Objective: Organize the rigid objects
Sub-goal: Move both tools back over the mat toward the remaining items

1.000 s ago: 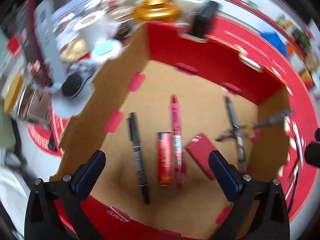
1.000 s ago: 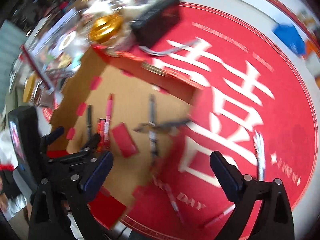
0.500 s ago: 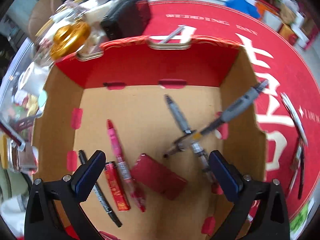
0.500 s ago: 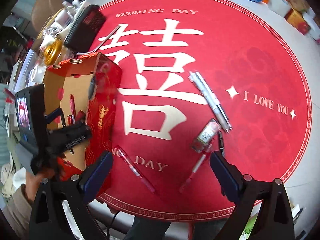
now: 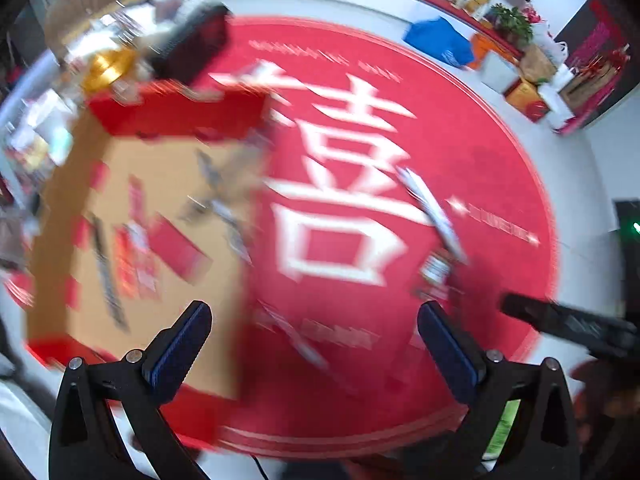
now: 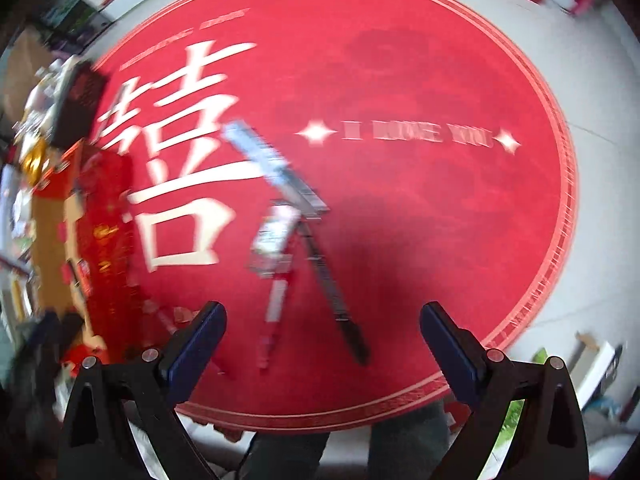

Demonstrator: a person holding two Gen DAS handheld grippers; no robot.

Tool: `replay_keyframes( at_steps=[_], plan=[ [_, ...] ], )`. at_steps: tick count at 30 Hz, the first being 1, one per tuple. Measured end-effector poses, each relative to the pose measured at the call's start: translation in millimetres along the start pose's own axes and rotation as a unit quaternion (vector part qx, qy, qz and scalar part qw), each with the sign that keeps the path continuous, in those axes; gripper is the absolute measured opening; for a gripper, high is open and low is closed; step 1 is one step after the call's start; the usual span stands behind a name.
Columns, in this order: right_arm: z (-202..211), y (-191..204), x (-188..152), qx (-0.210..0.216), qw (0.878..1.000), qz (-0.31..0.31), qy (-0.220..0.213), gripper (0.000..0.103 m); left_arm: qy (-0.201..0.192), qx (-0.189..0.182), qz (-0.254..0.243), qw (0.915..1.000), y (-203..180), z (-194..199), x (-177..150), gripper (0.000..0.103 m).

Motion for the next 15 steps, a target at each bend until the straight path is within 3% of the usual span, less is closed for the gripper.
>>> replay_keyframes(
  at_steps=[4,6,12,15],
  plan=[
    [-6,-34,2,-0.019,1.000,-0.015,0.006,0.098,0.036,0.000,0.066,0.9971,-30,-37,-30,0.103],
    [-9,-41,3,-0.023,1.000,-0.001,0.007,0.098,0.046,0.019,0.110,0.9927,-29,-58,-39,0.103],
    [-29,-26,2,-0.017,0.998,0.066,0.011,0.098,0.039,0.082,0.193,0.9770,-3,-88,-45,0.103],
    [-45,-10,-1,-0.017,0.994,0.109,0.014,0.098,0.039,0.091,0.222,0.9700,9,-97,-44,0.103]
  ],
)
Point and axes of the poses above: each gripper's, at about its wrist camera, not at the fingertips, and z roughly against the way its jaws point, y to its left, x to its top, the point moved 3 cm from there along -z, roughly the way its jaws point, and after that the axes turned 4 degrees about -x, right-handed, at the moved point
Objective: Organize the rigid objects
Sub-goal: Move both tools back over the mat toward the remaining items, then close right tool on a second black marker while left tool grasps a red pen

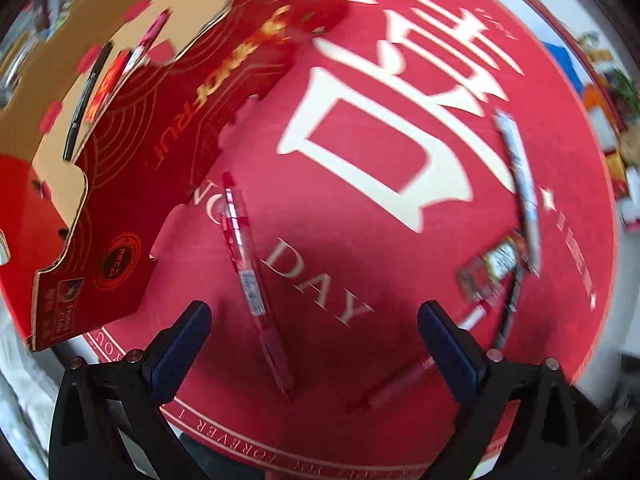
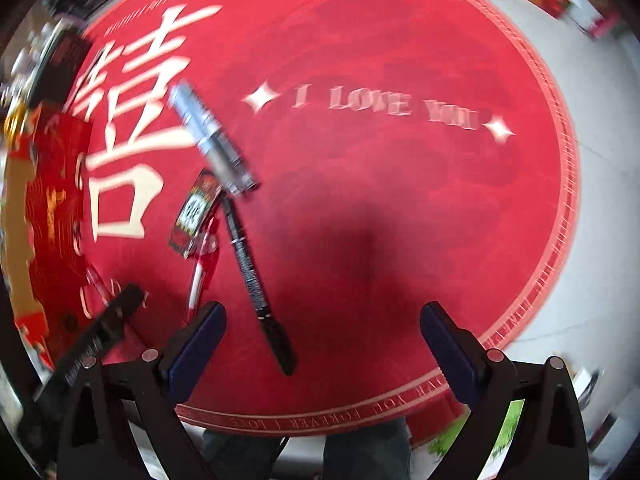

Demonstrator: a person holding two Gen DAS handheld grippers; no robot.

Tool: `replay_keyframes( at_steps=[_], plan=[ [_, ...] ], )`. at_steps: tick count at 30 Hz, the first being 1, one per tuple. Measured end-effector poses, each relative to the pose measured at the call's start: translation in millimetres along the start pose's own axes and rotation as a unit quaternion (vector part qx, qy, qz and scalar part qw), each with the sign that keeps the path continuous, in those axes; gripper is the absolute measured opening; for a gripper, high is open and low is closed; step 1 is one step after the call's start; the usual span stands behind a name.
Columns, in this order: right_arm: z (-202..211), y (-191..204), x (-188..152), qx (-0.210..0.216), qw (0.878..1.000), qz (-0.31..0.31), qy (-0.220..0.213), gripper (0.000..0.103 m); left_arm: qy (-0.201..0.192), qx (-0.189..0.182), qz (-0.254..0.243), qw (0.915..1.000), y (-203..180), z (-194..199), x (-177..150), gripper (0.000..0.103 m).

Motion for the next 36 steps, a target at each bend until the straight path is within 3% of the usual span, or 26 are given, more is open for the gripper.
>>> replay_keyframes(
  at_steps=[5,6,9,10,17,24,26,27,28,29,32,34,35,36],
  plan=[
    [-15,20,-1,-0.017,0.998,0.063,-0.012,0.098,0.005,0.006,0.023,0.9997,9,-12,-1,0.103],
    [-17,23,-1,-0.019,0.997,0.069,-0.015,0.094,0.008,0.005,0.029,0.9995,12,-15,-2,0.103],
    [-25,31,-1,-0.016,0.996,0.092,-0.007,0.065,0.002,0.014,0.032,0.9994,15,-17,-2,0.103],
    [-28,34,-2,-0.011,0.995,0.098,-0.002,0.059,-0.001,0.017,0.030,0.9994,15,-17,-2,0.103],
    [-27,47,-11,-0.042,0.987,0.153,-0.023,0.059,-0.024,0.020,0.037,0.9988,8,-15,-5,0.103],
    [-24,52,-12,-0.046,0.985,0.163,-0.021,0.055,-0.045,0.025,0.053,0.9973,4,-9,-24,0.103],
    [-29,68,-13,-0.047,0.983,0.176,-0.025,0.041,-0.044,0.024,0.046,0.9977,-4,-13,-23,0.102],
    [-28,73,-16,-0.048,0.980,0.190,-0.026,0.021,-0.043,0.023,0.038,0.9981,-8,-12,-22,0.102],
    [-29,77,-19,-0.049,0.978,0.200,-0.021,0.010,-0.041,0.021,0.028,0.9985,-12,-11,-22,0.102],
    [-29,78,-20,-0.046,0.978,0.203,-0.015,0.010,-0.037,0.019,0.018,0.9990,-15,-11,-22,0.102],
    [-25,73,-22,-0.025,0.982,0.187,-0.008,0.010,-0.032,0.015,-0.015,0.9993,-25,-6,-23,0.087],
    [-17,67,-22,-0.015,0.984,0.176,-0.011,0.010,-0.033,0.011,-0.057,0.9978,-35,1,-27,0.058],
    [-13,65,-21,-0.011,0.985,0.170,-0.013,0.010,-0.029,0.007,-0.082,0.9962,-39,4,-29,0.048],
    [-9,62,-21,-0.008,0.986,0.165,-0.015,0.010,-0.023,0.003,-0.101,0.9947,-42,6,-31,0.020]
  ],
)
Point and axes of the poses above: each gripper's, at about its wrist camera, not at the fingertips, and z roughly against the way its jaws point, y to its left, x to its top, the point moved 3 cm from there along -z, roughly the way its jaws point, and after that the axes turned 4 degrees about -x, right-handed, at the moved point
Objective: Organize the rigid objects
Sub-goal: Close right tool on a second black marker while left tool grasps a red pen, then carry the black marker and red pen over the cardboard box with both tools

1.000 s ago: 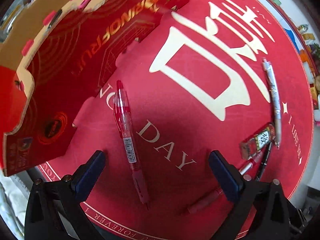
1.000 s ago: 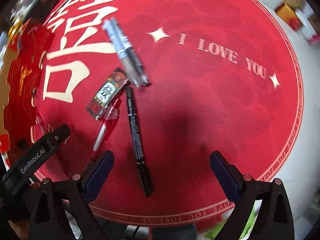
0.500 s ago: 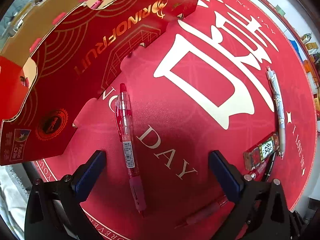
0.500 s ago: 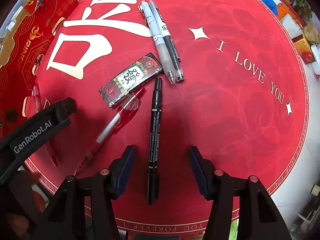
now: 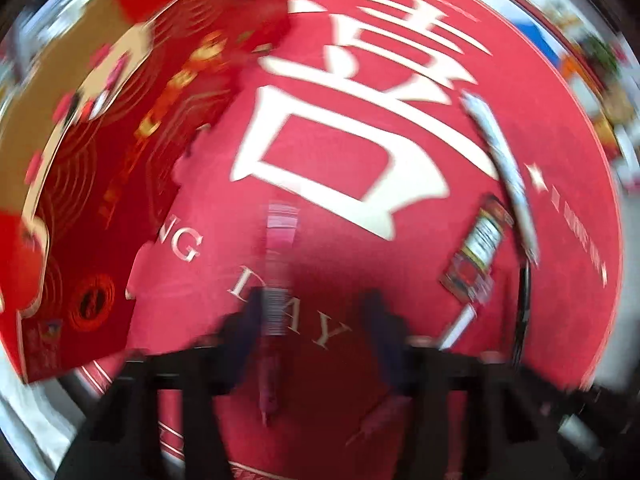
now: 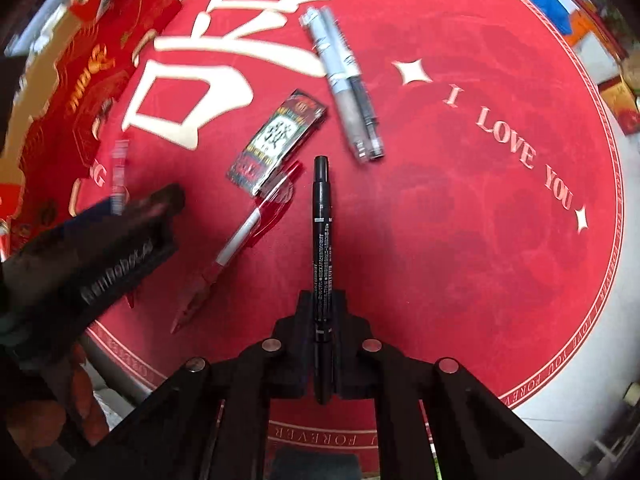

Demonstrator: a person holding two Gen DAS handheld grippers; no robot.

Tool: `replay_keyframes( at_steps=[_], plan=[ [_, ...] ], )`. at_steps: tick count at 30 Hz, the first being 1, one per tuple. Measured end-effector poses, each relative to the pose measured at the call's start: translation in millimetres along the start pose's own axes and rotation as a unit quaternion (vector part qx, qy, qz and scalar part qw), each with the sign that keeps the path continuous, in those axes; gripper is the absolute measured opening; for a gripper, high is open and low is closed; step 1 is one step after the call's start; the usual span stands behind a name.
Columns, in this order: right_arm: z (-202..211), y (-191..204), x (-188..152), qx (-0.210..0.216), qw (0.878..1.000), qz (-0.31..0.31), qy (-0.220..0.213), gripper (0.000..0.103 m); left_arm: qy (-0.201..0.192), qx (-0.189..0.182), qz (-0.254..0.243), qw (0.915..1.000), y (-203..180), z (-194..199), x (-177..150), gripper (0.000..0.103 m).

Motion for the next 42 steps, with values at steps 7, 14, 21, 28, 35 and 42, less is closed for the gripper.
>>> replay_keyframes(
  at_steps=[7,14,21,28,35,42],
  plan=[
    [19,-27,-6,0.042,0.997,-0.067,-0.001,0.010,0.035,-0.046,-0.064,0.9963,-13,14,-13,0.010],
    [35,-44,-8,0.061,0.993,-0.101,0.002,0.010,0.029,-0.054,-0.088,0.9942,-22,35,-13,0.010],
    [59,-52,-13,0.063,0.993,-0.096,-0.007,0.010,0.013,-0.075,-0.104,0.9916,-19,59,-1,0.010],
    [70,-34,-1,0.058,0.994,-0.094,-0.015,0.010,-0.014,-0.096,-0.112,0.9890,16,87,14,0.010],
    [93,0,22,0.057,0.996,-0.065,-0.035,0.010,-0.059,-0.102,-0.085,0.9894,30,117,28,0.010],
    [115,58,52,0.071,0.995,-0.020,-0.061,0.010,-0.098,-0.105,-0.037,0.9890,70,139,47,0.010]
  ],
)
Point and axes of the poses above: each gripper's, at about its wrist camera, not at the fingertips, and z roughly against the way its jaws point, y to its left, x to its top, the point moved 3 cm from there along -z, roughly the way its jaws point, and after that the axes turned 4 degrees about -x, right-handed, at the moved point
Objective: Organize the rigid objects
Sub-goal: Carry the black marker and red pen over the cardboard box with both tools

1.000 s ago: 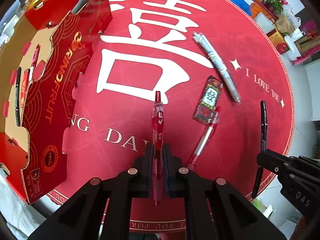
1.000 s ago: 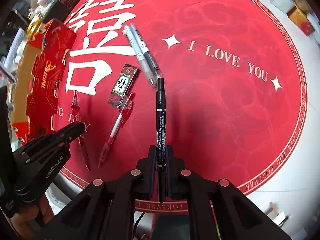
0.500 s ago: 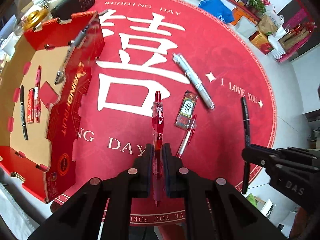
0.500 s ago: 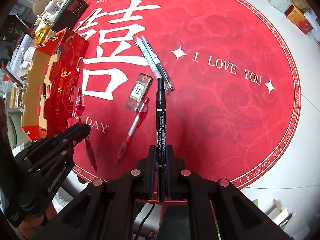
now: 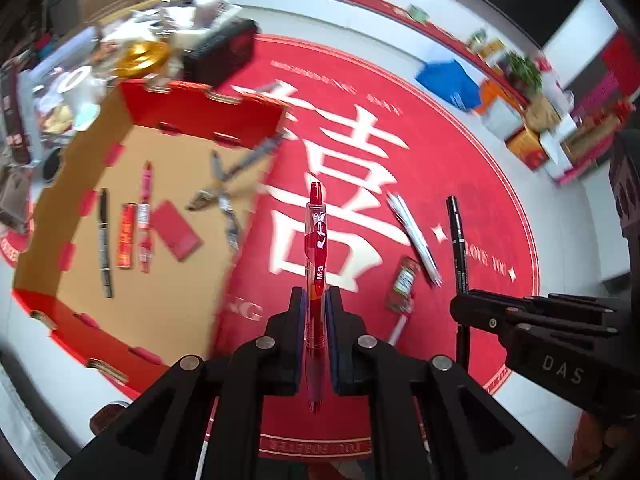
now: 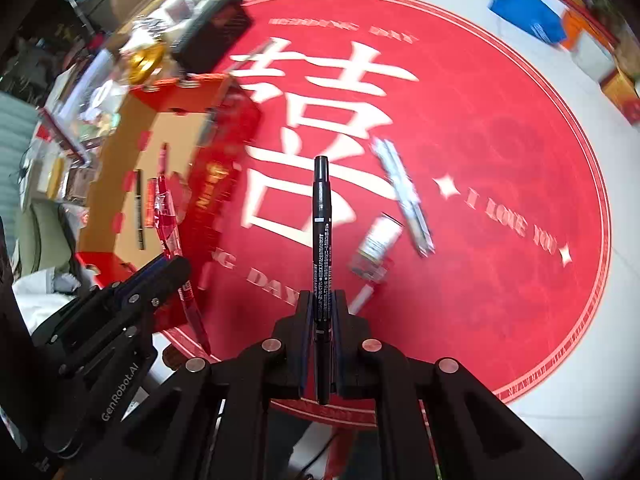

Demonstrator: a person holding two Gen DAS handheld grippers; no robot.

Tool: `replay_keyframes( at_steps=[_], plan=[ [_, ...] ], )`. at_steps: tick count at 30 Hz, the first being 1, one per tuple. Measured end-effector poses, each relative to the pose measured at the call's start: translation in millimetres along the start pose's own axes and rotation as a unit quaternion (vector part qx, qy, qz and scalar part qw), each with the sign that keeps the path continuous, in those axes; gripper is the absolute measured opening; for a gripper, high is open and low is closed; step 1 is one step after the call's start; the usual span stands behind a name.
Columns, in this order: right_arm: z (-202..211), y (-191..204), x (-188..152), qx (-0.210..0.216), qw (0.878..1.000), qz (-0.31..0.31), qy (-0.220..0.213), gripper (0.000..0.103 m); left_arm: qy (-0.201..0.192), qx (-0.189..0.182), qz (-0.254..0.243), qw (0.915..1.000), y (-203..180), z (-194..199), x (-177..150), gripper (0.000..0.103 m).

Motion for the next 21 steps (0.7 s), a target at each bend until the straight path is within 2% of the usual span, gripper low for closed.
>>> replay_keyframes(
  at_steps=[8,14,21],
  plan=[
    [-2,67,24,0.028,0.998,0.051,-0.005,0.010,-0.027,0.046,0.053,0.9972,63,24,15,0.010],
    [-9,116,34,0.045,0.995,0.092,-0.006,0.010,-0.020,0.086,0.090,0.9921,112,26,18,0.010],
    [-20,153,50,0.051,0.992,0.113,-0.007,0.010,-0.007,0.108,0.110,0.9880,143,14,24,0.010]
  ],
)
Point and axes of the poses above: each gripper's, at about its wrist camera, not at the fingertips, and z roughly against the way its jaws point, y to its left, x to its top, the point moved 3 cm from there along -z, roughly the way its jaws point, and after that the axes turned 4 degrees about -x, right-handed, at the moved point
